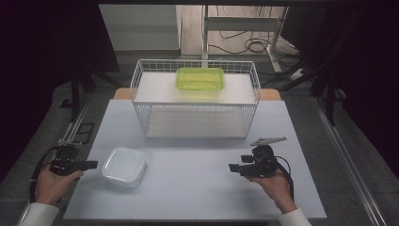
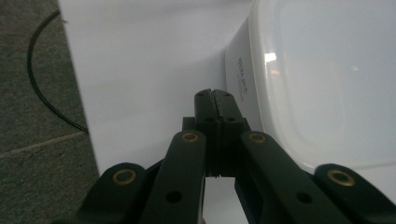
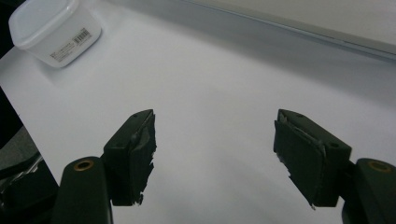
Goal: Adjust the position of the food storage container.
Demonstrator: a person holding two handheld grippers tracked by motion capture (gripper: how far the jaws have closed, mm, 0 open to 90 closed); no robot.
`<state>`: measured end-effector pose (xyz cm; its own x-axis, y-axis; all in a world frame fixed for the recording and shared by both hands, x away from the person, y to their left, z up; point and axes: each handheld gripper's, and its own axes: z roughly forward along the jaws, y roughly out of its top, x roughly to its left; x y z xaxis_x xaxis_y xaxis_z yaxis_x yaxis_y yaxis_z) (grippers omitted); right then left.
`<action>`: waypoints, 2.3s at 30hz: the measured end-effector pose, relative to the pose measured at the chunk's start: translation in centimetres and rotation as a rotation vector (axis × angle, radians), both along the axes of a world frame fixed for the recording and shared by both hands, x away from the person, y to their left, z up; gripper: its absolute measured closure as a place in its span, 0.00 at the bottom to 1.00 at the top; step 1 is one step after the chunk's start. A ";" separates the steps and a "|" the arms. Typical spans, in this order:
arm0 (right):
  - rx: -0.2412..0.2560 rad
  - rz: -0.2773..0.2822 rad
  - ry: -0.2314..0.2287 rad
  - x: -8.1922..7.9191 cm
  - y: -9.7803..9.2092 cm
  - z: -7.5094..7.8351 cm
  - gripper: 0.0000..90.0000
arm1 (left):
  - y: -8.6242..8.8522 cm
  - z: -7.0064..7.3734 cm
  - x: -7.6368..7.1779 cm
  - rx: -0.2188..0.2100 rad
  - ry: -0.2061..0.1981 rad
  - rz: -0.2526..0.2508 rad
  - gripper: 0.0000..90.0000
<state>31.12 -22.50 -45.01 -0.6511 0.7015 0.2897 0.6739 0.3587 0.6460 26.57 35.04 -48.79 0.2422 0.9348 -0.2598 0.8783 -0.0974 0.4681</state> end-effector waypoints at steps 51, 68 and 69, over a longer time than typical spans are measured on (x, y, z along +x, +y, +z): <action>-0.006 -0.002 0.011 0.0 -0.1 -0.1 0.32 | -18.9 -0.8 3.6 -0.081 0.038 -0.359 1.00; -0.011 -0.007 0.022 0.1 -0.3 -0.5 0.32 | -21.8 -0.9 4.3 -0.109 0.032 -0.369 1.00; -0.011 -0.007 0.022 0.1 -0.3 -0.5 0.32 | -21.8 -0.9 4.3 -0.111 0.027 -0.373 1.00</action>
<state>31.22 -22.78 -45.47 -0.6398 0.7093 0.2961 0.6904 0.3611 0.6268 30.83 13.20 -49.65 0.5517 0.7497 -0.3655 0.8042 -0.3621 0.4713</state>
